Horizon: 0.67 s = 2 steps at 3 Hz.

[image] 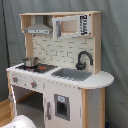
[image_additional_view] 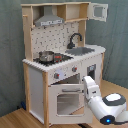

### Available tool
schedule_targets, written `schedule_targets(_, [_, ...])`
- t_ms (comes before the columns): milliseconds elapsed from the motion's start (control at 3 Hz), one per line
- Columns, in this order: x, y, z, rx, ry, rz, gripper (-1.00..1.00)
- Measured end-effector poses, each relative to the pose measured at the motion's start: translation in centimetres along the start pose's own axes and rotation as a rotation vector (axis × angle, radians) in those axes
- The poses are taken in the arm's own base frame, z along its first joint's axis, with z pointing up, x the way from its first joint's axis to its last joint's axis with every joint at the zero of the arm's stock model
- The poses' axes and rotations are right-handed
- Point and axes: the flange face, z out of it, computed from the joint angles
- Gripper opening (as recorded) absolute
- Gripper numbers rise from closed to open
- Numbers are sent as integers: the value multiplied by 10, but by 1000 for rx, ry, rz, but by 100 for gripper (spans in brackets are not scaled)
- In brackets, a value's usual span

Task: Play with the kitchen

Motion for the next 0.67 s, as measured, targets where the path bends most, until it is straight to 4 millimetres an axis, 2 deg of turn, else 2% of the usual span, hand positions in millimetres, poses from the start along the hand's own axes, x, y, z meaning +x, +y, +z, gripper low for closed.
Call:
schedule_targets(333, [16,13,-14,12,18,-90,100])
schedule_targets(667, [27,27,-19,21,25,-172,100])
